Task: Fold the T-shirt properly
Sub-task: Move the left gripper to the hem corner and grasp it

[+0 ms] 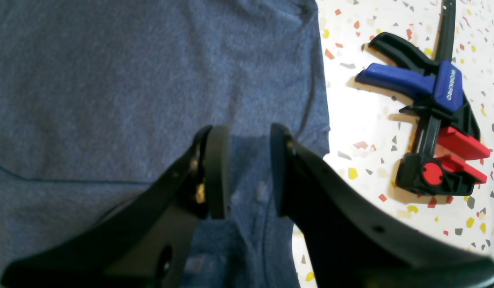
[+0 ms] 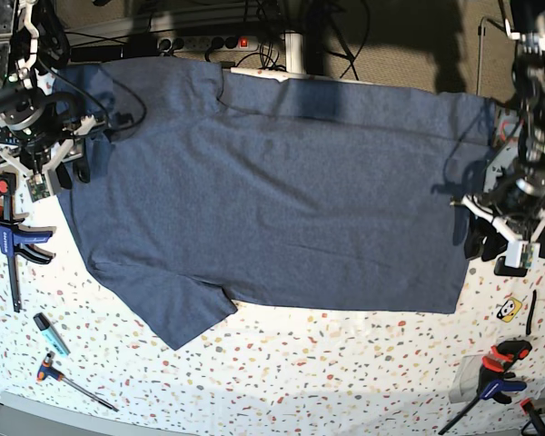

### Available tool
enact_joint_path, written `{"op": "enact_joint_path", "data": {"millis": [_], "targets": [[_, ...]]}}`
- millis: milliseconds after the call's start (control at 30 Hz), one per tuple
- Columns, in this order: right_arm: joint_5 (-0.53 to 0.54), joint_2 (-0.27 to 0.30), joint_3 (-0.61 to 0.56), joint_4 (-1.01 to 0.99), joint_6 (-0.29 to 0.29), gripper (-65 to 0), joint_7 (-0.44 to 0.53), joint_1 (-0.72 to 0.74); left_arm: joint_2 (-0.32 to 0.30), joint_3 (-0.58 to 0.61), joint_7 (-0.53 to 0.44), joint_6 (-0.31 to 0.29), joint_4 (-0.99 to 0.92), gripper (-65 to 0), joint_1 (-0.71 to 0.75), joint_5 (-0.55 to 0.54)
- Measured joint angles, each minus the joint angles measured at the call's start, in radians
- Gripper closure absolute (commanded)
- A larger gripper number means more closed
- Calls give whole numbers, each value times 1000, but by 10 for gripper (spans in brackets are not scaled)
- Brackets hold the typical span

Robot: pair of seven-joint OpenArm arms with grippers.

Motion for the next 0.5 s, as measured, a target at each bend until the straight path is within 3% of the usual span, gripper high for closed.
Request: {"op": "enact_joint_path", "data": {"millis": [133,233,333,500], "targets": [[-1,1,0,0,0,-178,-21,0,10,2,84,-69,-292,-226,-222,-5],[0,0,0,0,0,-178,-35,0,5,0,71,-113,-528,-233,-372,-6],[0,0,0,0,0,-178,-74,1,4,0,-3,-132,-743,-233,-493,29],[0,0,0,0,0,-178,-116,0,4,0,-163,-160,-1046,-233,-655,220]]}}
